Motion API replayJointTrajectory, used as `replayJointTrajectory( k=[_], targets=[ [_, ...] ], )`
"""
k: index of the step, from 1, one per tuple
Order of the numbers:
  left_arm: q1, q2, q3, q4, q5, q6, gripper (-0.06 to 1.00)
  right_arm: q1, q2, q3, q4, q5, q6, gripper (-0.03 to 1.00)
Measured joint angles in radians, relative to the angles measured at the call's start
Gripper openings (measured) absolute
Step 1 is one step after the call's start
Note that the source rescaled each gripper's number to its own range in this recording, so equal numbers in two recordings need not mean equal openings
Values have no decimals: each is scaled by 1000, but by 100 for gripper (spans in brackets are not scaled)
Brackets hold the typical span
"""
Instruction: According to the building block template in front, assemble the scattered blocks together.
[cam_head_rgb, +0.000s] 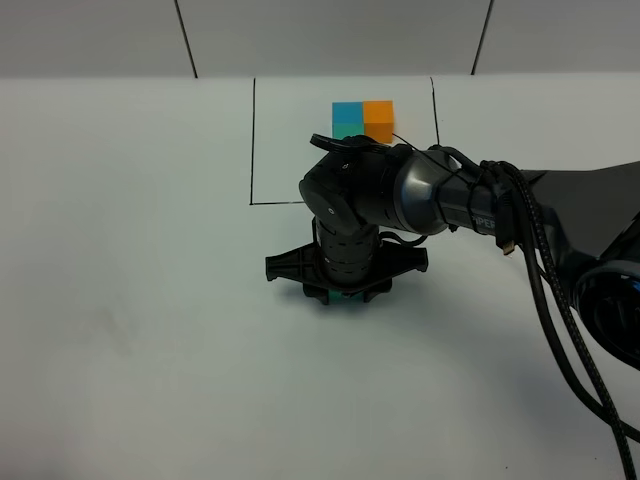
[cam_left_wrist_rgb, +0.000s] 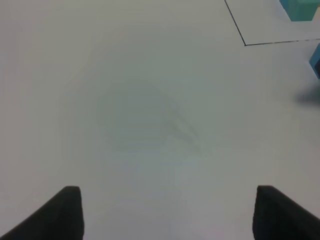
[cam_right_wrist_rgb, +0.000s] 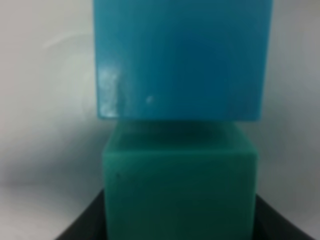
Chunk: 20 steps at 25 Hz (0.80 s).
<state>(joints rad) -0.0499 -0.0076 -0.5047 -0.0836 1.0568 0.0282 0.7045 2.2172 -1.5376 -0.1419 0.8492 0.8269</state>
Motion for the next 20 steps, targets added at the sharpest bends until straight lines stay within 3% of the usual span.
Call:
replayJointTrajectory(
  k=[20],
  targets=[
    [0, 0, 0, 0, 0, 0, 49, -1, 3, 0, -25, -25, -3, 2]
  ],
)
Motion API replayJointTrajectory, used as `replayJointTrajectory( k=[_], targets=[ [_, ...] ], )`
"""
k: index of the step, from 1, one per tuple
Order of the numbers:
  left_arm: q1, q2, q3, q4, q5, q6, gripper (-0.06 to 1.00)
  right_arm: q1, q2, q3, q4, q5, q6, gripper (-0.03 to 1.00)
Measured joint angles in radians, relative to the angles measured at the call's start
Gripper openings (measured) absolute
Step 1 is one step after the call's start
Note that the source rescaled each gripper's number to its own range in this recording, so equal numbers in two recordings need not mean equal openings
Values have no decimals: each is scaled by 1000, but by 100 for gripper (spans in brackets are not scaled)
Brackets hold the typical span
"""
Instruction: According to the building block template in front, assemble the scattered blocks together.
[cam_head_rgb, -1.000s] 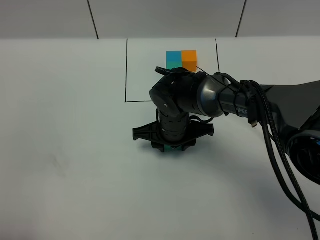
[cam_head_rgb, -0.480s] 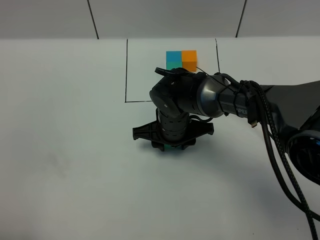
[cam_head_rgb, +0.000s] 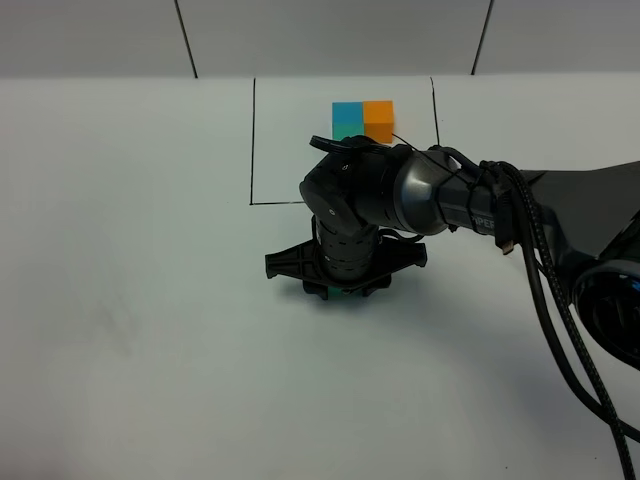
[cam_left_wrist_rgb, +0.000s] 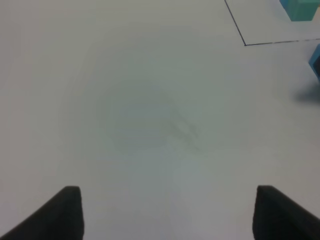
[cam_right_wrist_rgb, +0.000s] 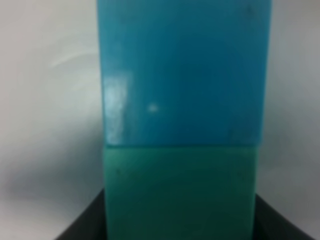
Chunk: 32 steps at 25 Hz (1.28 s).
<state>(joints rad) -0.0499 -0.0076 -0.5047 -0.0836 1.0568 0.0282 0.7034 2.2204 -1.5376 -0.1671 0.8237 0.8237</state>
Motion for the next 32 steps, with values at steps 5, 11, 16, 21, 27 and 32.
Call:
replayJointTrajectory(
  k=[5, 11, 16, 21, 27, 32],
  targets=[
    [0, 0, 0, 0, 0, 0, 49, 0, 0, 0, 0, -1, -2, 2],
    [0, 0, 0, 0, 0, 0, 49, -1, 0, 0, 0, -15, 0, 2],
    [0, 0, 0, 0, 0, 0, 49, -2, 1, 0, 0, -18, 19, 2],
    [0, 0, 0, 0, 0, 0, 49, -2, 2, 0, 4, -20, 34, 2],
    [0, 0, 0, 0, 0, 0, 49, -3, 2, 0, 6, -20, 34, 2],
    [0, 0, 0, 0, 0, 0, 49, -3, 2, 0, 9, -20, 28, 3]
  ],
)
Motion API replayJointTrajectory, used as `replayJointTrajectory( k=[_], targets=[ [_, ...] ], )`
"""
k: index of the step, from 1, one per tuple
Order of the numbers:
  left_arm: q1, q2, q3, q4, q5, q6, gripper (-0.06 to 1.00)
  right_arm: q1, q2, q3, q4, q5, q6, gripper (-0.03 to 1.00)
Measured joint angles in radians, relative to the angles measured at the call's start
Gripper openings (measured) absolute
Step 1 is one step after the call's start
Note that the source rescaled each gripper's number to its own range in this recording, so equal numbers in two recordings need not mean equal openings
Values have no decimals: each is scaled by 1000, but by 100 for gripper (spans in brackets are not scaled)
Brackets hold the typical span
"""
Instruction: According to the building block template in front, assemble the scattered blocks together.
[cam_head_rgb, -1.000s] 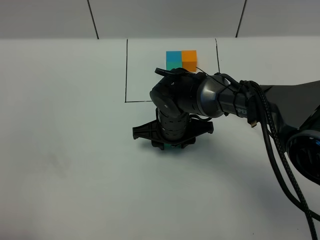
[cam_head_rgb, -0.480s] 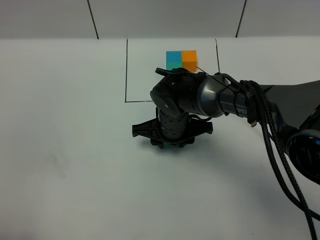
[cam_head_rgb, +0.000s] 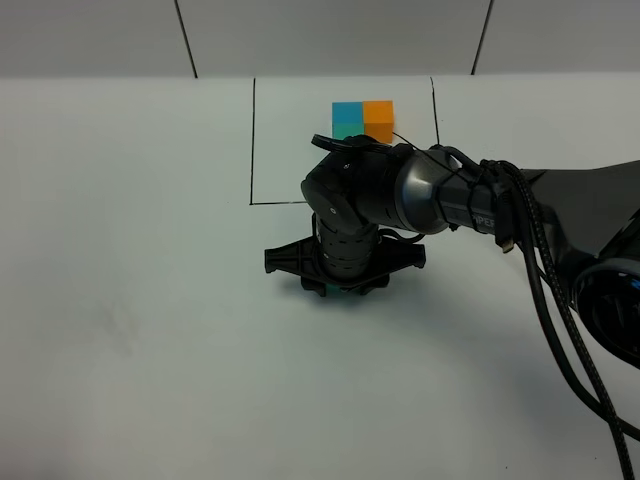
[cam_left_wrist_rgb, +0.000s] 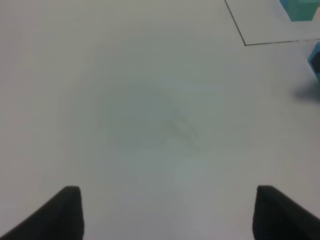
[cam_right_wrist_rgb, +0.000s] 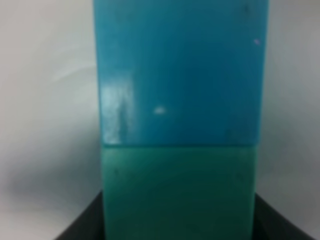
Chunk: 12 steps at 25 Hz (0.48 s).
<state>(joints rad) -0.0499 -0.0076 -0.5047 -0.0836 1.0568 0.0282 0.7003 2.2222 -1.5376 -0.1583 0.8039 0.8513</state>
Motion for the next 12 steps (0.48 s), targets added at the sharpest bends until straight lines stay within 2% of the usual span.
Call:
replayJointTrajectory(
  k=[2, 4, 10, 12],
  targets=[
    [0, 0, 0, 0, 0, 0, 49, 0, 0, 0, 1, -1, -5, 9],
    [0, 0, 0, 0, 0, 0, 49, 0, -1, 0, 8, -5, -21, 24],
    [0, 0, 0, 0, 0, 0, 49, -1, -41, 3, 18, -1, -66, 80],
    [0, 0, 0, 0, 0, 1, 49, -3, -65, 3, 26, 6, -93, 93]
  ],
)
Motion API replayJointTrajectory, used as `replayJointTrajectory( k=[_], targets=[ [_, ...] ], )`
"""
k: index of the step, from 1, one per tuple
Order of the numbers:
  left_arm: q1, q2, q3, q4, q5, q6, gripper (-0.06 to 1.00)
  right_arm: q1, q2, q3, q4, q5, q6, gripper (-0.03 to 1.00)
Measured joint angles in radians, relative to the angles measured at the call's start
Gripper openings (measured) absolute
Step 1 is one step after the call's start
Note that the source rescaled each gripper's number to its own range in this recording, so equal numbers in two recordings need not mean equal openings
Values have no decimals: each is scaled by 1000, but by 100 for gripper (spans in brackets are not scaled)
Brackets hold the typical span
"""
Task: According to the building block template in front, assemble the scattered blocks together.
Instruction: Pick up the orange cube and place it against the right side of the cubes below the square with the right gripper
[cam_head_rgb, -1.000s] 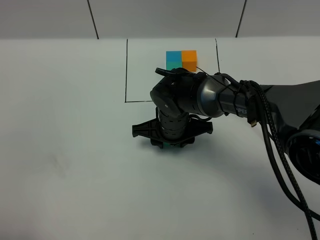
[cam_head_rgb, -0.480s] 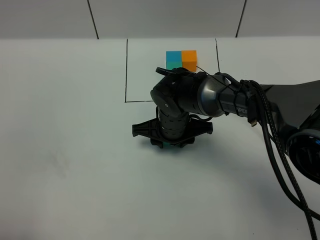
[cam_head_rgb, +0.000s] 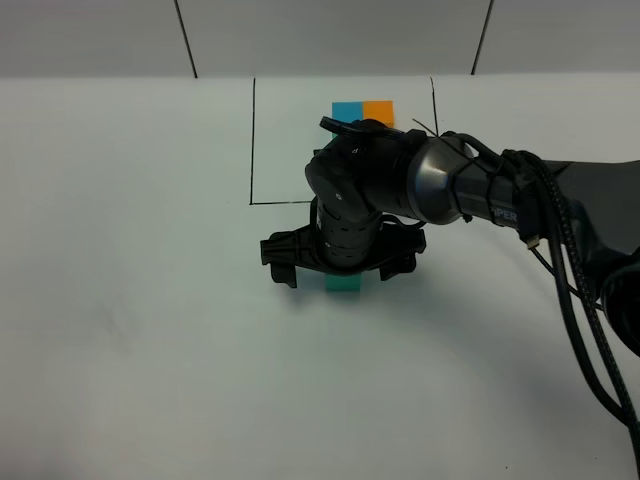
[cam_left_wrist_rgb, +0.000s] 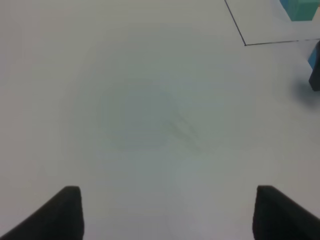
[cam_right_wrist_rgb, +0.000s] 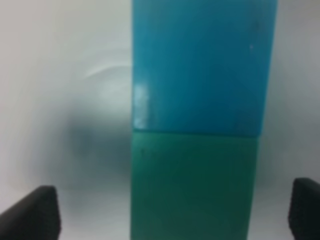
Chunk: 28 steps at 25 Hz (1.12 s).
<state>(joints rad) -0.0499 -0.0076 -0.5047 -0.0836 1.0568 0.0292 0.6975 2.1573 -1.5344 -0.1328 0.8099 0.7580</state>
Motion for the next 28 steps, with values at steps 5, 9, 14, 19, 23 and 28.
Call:
replayJointTrajectory(
  k=[5, 9, 14, 19, 23, 28],
  targets=[
    [0, 0, 0, 0, 0, 0, 49, -33, -102, 52, 41, -3, -88, 100],
    [0, 0, 0, 0, 0, 0, 49, -104, -212, 133, 44, -13, -104, 100],
    [0, 0, 0, 0, 0, 0, 49, -218, -373, 295, 43, -41, -137, 100],
    [0, 0, 0, 0, 0, 0, 49, -374, -505, 428, 47, -30, -208, 100],
    [0, 0, 0, 0, 0, 0, 49, -528, -534, 456, 63, 12, -293, 100],
    [0, 0, 0, 0, 0, 0, 49, -664, -532, 461, 67, 30, -464, 100]
  ],
)
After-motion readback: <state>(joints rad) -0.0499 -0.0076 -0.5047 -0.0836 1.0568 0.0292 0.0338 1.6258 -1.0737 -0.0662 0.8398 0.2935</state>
